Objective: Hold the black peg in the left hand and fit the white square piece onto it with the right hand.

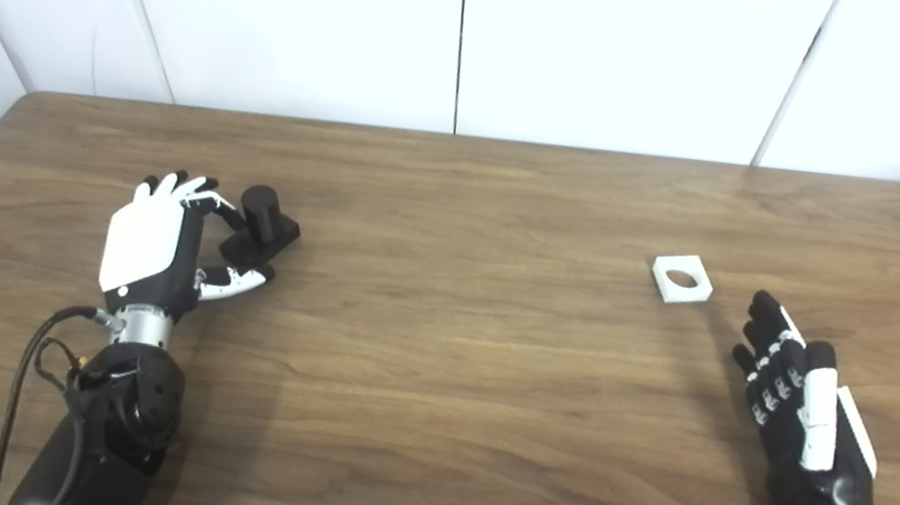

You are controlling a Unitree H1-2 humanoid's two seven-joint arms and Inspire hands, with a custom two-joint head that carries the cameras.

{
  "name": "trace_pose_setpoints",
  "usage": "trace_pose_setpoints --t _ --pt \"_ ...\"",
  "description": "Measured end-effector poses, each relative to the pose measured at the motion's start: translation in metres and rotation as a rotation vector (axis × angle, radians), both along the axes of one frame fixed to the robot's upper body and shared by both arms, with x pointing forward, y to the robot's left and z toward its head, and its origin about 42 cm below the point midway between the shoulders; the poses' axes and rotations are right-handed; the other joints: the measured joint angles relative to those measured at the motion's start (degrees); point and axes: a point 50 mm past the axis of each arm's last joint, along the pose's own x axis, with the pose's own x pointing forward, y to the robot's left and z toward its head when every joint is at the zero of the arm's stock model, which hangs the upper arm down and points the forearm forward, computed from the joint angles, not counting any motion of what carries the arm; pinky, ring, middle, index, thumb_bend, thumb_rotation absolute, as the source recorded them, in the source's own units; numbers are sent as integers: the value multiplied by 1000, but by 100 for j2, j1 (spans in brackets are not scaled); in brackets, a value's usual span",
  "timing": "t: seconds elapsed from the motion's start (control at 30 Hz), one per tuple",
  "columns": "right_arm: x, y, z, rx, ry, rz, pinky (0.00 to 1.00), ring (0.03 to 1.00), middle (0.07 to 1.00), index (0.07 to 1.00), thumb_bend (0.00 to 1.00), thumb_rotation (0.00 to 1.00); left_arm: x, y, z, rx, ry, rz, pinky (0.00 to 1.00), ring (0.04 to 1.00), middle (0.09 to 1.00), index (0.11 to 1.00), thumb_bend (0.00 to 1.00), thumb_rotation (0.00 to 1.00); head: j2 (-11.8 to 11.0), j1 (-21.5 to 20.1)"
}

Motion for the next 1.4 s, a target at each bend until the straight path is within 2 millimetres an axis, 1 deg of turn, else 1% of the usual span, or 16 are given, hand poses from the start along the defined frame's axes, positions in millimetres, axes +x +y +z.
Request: trace_pose_setpoints --t 0.07,0.17,0.4,0.93,1.07,1.4 --pt "0 0 0 -1 0 0 1000 1000 982 944 668 1000 0 0 0 -7 -3 -5 1000 960 862 492 538 77 0 9" --pt "0 -1 0 0 0 3 1000 1000 984 942 665 1000 0 -2 0 -6 -6 -13 1000 963 864 489 519 70 0 9" --pt "-1 -1 0 14 0 5 1000 1000 977 932 680 973 0 0 -3 -4 8 -1 1000 961 862 487 516 63 -9 9" --pt "-2 -4 0 3 2 16 1000 1000 987 944 665 995 0 -1 -4 -1 2 1 1000 943 847 486 521 68 -53 44" --pt "-2 -4 0 3 1 22 1000 1000 989 948 681 992 0 -2 -4 0 -7 3 1000 944 847 486 521 65 -44 44" --pt "-2 -4 0 3 2 23 1000 1000 986 942 685 989 -2 -4 -4 1 -9 -8 992 931 834 485 521 65 -26 53"
